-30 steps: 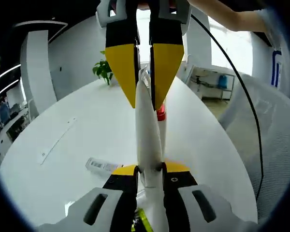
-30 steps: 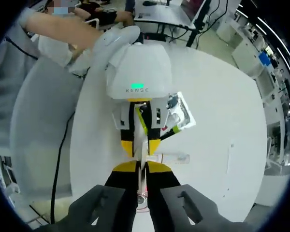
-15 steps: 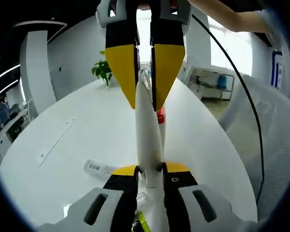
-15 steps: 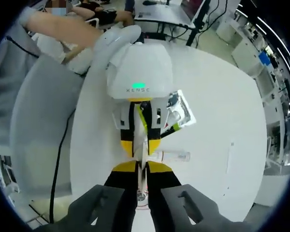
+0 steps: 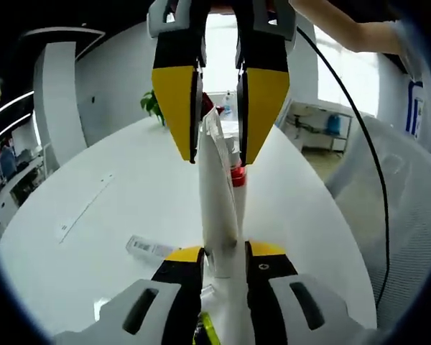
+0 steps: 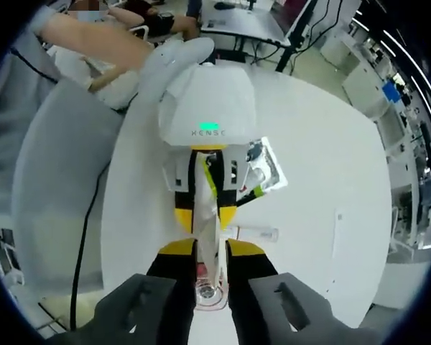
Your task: Arrange the skincare products in the storage area until every visible bottle or jar stands upright without overlapping.
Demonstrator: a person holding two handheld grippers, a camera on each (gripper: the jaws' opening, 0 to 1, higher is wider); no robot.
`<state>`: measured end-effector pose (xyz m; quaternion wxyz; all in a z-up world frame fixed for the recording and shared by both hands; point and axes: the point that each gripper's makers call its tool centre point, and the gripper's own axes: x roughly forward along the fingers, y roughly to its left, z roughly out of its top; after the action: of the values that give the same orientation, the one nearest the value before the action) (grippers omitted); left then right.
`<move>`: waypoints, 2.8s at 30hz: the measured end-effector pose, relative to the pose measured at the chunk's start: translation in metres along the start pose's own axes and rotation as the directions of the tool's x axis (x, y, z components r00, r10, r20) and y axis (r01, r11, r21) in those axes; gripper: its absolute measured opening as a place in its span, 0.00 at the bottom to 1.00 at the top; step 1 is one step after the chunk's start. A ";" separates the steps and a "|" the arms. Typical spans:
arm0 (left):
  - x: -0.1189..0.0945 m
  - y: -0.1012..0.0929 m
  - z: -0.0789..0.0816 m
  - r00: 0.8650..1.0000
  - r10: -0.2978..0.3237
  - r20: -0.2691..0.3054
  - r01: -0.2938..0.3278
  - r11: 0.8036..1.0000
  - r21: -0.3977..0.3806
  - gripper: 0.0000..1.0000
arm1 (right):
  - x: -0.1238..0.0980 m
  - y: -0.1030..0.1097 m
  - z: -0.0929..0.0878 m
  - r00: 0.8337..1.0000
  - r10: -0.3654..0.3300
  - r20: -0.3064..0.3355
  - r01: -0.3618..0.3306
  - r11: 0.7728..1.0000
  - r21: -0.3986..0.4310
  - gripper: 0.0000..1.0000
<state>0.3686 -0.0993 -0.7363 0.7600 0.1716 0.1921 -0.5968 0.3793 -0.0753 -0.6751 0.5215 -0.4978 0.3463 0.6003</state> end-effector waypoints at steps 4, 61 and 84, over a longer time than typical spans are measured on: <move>-0.005 -0.001 0.000 1.000 0.005 -0.005 -0.005 1.000 -0.002 0.27 | 0.000 0.000 0.001 1.000 -0.017 0.001 0.017 1.000 0.001 0.24; -0.106 -0.015 -0.006 0.959 0.282 0.040 -0.274 0.951 -0.140 0.88 | -0.039 0.048 -0.018 0.931 -0.339 0.138 0.301 0.924 0.236 0.99; -0.137 -0.046 -0.012 0.935 0.341 0.093 -0.313 0.921 -0.233 0.99 | -0.034 0.091 -0.026 0.907 -0.378 0.183 0.309 0.896 0.319 0.99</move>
<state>0.2933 0.0114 -0.6795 0.8740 0.0784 0.1732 -0.4471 0.2958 -0.1289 -0.6585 0.7234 -0.3956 0.2685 0.4980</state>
